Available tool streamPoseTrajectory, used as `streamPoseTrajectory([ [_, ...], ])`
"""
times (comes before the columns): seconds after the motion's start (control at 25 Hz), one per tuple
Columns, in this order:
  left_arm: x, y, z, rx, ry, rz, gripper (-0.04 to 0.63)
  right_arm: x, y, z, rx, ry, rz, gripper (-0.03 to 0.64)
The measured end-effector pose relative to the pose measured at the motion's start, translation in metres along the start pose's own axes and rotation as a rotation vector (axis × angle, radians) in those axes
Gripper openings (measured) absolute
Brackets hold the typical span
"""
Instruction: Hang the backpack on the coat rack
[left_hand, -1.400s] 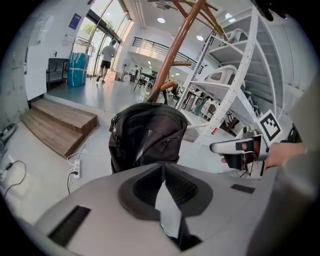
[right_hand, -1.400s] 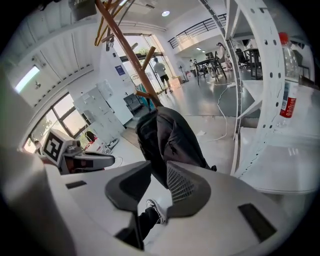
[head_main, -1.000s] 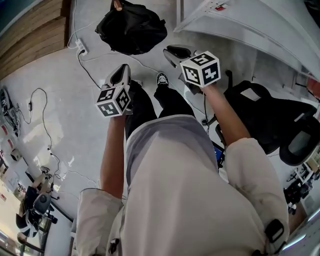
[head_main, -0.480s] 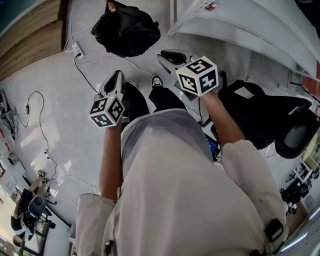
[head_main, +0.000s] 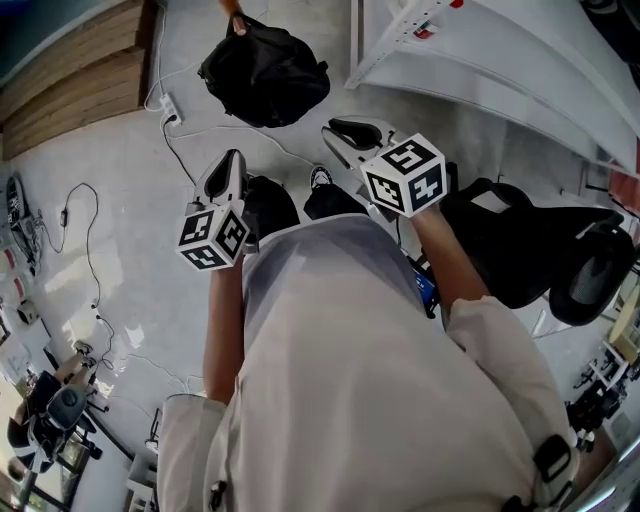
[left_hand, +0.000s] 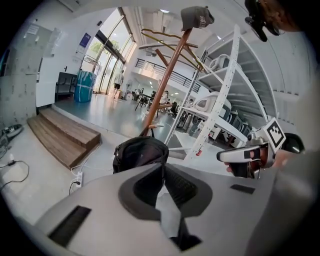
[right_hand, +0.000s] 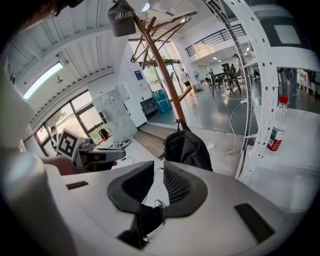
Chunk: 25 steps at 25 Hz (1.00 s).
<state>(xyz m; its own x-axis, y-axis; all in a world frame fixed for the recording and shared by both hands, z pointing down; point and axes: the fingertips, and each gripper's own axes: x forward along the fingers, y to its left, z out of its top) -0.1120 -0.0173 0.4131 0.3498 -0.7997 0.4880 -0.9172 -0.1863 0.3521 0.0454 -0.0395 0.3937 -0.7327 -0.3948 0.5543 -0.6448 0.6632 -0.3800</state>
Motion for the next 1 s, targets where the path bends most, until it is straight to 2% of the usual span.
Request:
streamPoseTrajectory([
  [0.4, -0.030, -0.003, 0.035, -0.032, -0.099, -0.004, 0.021, -0.016, 0.015, 0.022, -0.031, -0.046, -0.002, 0.066],
  [0.6, -0.040, -0.008, 0.045, 0.017, -0.119, 0.006, 0.021, -0.025, 0.027, 0.030, -0.057, -0.068, 0.005, 0.066],
  [1.0, -0.062, -0.030, 0.077, 0.053, -0.188, -0.040, 0.021, -0.047, 0.042, 0.062, -0.112, -0.144, -0.006, 0.029],
])
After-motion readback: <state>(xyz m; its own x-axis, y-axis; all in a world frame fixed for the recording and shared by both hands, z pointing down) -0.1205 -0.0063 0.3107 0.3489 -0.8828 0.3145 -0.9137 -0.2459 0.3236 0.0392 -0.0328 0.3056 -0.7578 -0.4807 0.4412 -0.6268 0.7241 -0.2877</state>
